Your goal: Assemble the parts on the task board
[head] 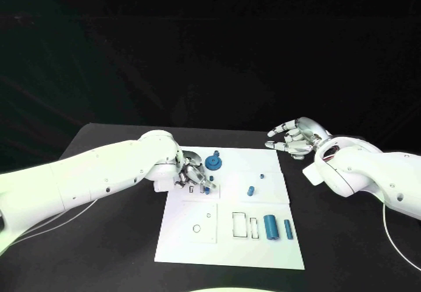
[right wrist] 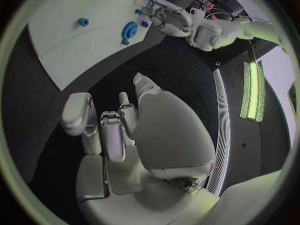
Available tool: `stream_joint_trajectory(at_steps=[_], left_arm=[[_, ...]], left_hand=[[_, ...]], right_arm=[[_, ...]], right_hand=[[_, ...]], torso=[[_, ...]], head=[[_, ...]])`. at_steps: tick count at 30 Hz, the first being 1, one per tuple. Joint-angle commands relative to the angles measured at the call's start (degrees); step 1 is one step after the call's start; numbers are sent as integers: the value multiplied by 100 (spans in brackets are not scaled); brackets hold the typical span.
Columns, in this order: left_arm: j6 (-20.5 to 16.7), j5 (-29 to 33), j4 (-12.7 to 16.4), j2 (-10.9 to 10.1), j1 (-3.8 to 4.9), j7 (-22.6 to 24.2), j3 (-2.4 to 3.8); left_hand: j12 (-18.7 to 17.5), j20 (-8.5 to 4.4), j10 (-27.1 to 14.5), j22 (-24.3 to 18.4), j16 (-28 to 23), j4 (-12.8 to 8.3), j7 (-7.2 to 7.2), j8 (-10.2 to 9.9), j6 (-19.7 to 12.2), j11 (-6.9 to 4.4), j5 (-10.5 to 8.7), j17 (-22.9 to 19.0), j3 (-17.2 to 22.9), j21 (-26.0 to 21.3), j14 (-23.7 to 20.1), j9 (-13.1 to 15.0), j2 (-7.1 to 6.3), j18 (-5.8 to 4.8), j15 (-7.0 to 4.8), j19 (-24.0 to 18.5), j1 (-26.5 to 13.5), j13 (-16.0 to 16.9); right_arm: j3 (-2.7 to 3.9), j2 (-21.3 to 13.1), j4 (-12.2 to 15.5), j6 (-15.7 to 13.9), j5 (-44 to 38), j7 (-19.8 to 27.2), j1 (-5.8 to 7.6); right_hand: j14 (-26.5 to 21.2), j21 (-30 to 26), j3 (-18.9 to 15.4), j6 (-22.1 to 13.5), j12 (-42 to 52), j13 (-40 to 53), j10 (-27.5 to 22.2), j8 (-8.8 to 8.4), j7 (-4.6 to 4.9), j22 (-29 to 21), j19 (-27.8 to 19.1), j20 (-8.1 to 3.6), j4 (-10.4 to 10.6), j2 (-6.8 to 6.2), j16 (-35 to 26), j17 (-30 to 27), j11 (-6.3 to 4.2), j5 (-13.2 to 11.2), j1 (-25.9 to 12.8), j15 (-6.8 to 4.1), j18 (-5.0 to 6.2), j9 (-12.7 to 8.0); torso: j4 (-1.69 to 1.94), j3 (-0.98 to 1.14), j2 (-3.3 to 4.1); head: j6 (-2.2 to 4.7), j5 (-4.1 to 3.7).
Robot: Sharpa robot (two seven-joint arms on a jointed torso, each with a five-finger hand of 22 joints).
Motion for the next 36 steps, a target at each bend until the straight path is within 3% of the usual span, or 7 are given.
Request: stream_joint_trajectory(at_steps=[1, 8, 15, 20, 29, 33, 36], left_arm=[[126, 99, -12, 22, 9, 27, -2], [129, 108, -35, 39, 9, 47, -12], [119, 157, -43, 23, 9, 82, -22], [131, 170, -58, 32, 9, 98, -30], [131, 185, -88, 31, 9, 98, -44], [119, 192, -96, 18, 9, 92, -46], [102, 235, -96, 7, 9, 89, -47]], left_hand=[[-32, 7, -26, -2, 39, -11, -16, 11, -19, 2, 6, 743, -25, 18, 342, 13, 18, -89, -53, -1, 78, 2], [-55, 11, -53, 10, 38, -12, -13, 3, -30, 5, 10, 739, -13, 30, 338, 39, 49, -90, -50, -12, 195, -31], [-161, 19, -158, 1, 36, -24, -20, -39, -56, -2, 27, 738, 218, 39, 333, 92, 181, -82, -52, -63, 573, -174], [-175, 22, -160, 15, 41, -25, -22, -51, -53, -4, 27, 752, 323, 49, 337, 115, 173, -84, -53, -70, 698, -181], [-189, 22, -150, 29, 48, -30, -34, -63, -40, -15, 28, 771, 481, 62, 344, 143, 190, -84, -62, -76, 840, -189], [-235, 7, -160, 48, 48, -105, -48, -95, -63, -38, 33, 776, 994, 81, 346, 195, 200, -83, -95, -84, 1174, -211], [-270, -2, -142, 71, 51, -203, -60, -67, -77, -47, 47, 788, 1681, 102, 351, 296, 35, -87, -95, -86, 1303, -224]], right_arm=[[1, 6, -2, 74, -19, 81, -5], [1, 13, -10, 88, -19, 69, -7], [0, 18, -10, 111, -19, 52, -8], [0, 18, -10, 117, -19, 45, -8], [0, 17, -17, 132, -19, 35, -8], [0, 16, -18, 145, -19, 35, -8], [-1, 17, -22, 152, -19, 35, -8]], right_hand=[[454, -4, 38, 20, 26, 26, 15, 26, -15, 9, -8, -22, -7, 31, -16, 864, -5, 16, 36, 1, 55, 9], [459, 9, 56, 25, 36, 33, 24, 43, -17, 22, 2, -24, -2, 39, -11, 881, -7, 16, 31, -1, 51, 12], [460, 30, 58, 26, 45, 43, 32, 44, -17, 40, 14, -25, -1, 39, -10, 885, -7, 16, 30, -1, 46, 12], [463, 42, 65, 27, 56, 53, 42, 52, -17, 51, 22, -26, 3, 43, -6, 895, -8, 15, 23, -2, 43, 13], [463, 47, 72, 29, 64, 60, 50, 60, -18, 56, 27, -26, 8, 46, -7, 894, -8, 14, 14, -3, 42, 15], [462, 41, 78, 31, 63, 56, 49, 66, -19, 52, 25, -27, 11, 47, -8, 891, -9, 13, 8, -3, 43, 16], [462, 41, 78, 31, 63, 56, 49, 66, -19, 52, 25, -27, 11, 47, -8, 891, -9, 13, 8, -3, 43, 16]], torso=[[0, -5, -1], [-3, -6, -5], [-9, 2, -3], [6, -5, -4], [-4, 1, -9], [-3, 1, -5], [-2, 0, -9]], head=[[-13, 6], [-32, 0], [-50, -12], [-67, -11], [-79, 5], [-74, 7], [-79, 6]])
